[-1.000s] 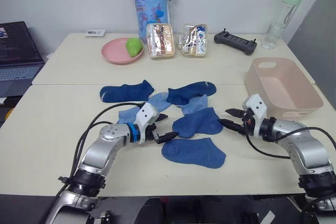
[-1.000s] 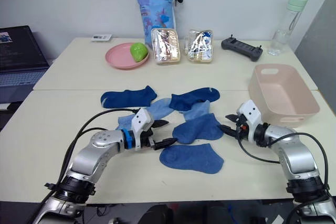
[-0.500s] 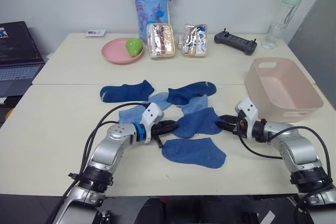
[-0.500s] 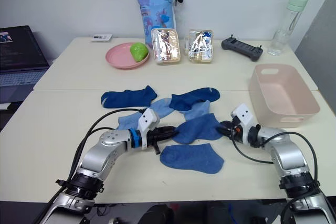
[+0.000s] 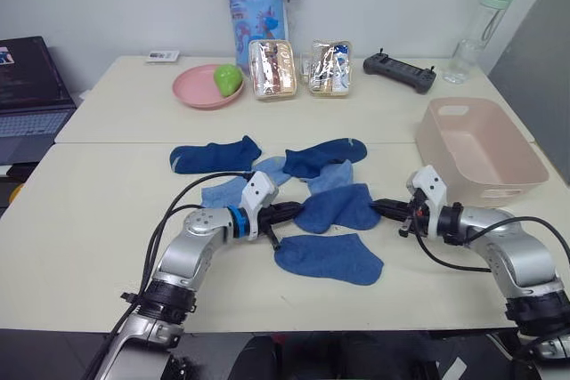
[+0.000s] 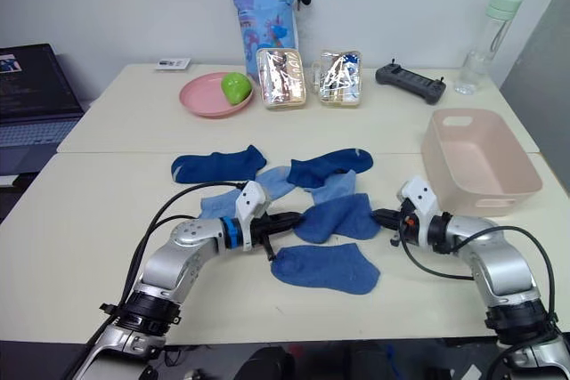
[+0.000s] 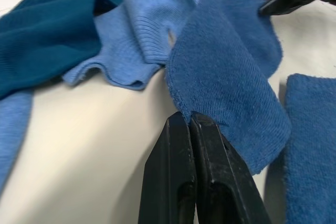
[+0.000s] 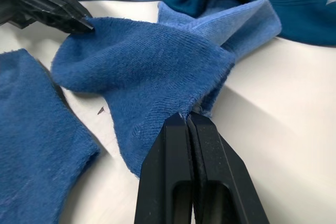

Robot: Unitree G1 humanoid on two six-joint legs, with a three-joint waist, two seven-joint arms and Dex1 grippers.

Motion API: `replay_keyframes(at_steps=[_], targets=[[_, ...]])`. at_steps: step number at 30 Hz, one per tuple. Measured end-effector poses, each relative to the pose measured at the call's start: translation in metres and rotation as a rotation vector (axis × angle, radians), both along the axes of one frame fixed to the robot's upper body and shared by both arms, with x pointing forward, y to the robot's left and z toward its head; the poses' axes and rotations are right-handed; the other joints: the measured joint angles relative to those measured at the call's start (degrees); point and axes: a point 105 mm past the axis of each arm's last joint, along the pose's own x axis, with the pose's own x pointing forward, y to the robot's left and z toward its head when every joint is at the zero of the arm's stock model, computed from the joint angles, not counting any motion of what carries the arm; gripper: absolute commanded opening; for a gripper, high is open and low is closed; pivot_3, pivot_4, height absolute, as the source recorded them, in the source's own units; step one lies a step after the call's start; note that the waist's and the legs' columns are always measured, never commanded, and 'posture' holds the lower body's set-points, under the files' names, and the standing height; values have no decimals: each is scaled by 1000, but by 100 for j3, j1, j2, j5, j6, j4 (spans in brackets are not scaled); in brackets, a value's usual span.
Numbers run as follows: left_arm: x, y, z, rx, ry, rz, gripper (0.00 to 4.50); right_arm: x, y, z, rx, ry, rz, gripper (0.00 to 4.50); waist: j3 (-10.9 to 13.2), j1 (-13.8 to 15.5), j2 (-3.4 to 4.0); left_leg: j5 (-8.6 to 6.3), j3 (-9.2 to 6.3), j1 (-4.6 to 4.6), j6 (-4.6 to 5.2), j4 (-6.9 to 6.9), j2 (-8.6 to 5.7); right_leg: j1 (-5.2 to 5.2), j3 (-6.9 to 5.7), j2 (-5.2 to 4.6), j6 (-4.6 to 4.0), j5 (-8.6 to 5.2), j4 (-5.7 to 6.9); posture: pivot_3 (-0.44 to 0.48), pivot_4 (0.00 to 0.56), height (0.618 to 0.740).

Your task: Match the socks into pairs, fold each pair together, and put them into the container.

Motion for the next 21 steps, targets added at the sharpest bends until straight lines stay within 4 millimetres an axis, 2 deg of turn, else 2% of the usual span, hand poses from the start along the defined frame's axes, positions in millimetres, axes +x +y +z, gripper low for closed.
replay_keyframes(at_steps=[3,7,12,17,21], targets=[[6,9,18,-43,-25,20,0,-5,1,13,20,-14,9,14,0,-2,0,0,1,-1,0,0,0,0,1,0,0,0,0,0,150,740],[2,12,40,-121,-9,-18,0,-16,10,33,85,-19,40,14,0,0,0,0,-1,-3,0,0,0,0,0,0,0,0,-4,0,150,740],[-22,16,58,-105,70,-134,0,-43,19,53,245,103,92,14,0,1,0,0,-4,-3,0,-4,0,0,0,0,0,0,-6,0,150,740],[-44,25,54,-97,227,-188,0,-76,21,52,329,237,133,14,1,2,-1,-1,-5,-4,2,-4,0,2,-1,0,1,-1,-6,0,150,740],[-62,32,55,-54,315,-237,0,-96,21,36,341,330,116,14,2,-6,-2,-1,-3,1,2,-7,0,5,0,0,3,-2,-6,0,150,740]])
